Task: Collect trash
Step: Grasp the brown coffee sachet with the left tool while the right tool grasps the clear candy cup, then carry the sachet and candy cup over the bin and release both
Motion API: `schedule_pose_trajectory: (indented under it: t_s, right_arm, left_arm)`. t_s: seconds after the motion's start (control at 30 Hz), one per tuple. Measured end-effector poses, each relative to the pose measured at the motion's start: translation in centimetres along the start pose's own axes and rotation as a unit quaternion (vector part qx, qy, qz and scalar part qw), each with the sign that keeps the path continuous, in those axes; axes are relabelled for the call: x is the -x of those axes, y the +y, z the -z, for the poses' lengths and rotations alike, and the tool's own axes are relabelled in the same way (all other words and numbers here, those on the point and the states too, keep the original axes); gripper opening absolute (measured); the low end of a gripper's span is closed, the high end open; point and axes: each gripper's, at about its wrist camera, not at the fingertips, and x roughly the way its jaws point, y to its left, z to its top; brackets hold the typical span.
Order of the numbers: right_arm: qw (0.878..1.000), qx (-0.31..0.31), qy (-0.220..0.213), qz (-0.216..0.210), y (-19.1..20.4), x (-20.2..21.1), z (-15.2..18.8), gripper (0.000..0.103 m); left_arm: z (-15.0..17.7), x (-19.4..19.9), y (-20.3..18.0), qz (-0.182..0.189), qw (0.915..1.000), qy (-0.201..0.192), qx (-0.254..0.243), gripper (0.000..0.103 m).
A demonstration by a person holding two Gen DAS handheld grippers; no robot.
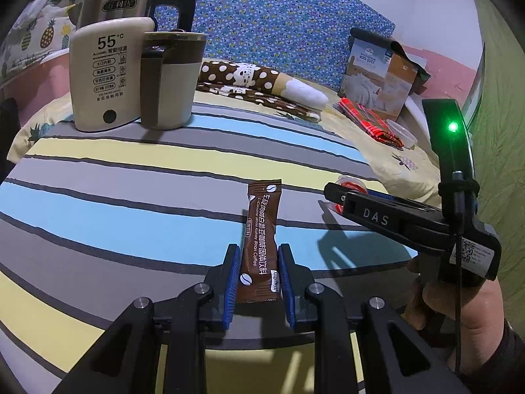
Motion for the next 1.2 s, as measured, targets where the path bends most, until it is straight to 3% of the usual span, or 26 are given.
schedule_pose_trajectory:
  t_s: [0.27, 0.57, 1.2]
  right_arm:
    - [1.0, -0.001, -0.011, -0.02, -0.2, 1.9, 0.9, 0.047]
    - [0.999, -0.012, -0.008, -0.047, -1.3, 5.0, 4.3, 0.047]
    - [0.996, -0.018, -0.024, -0.081, -1.5, 11.2, 8.8, 0.047]
  left_arm:
    - [0.2, 0.2, -0.2, -0.007, 1.0, -0.003, -0.005, 0.024]
    - [1.3, 1.1, -1.6, -0.021, 0.9994, -0.001, -0.027, 0.024]
    - [7.0, 5.8, -6.4, -0.015, 0.9977, 0.025, -0.062, 0.024]
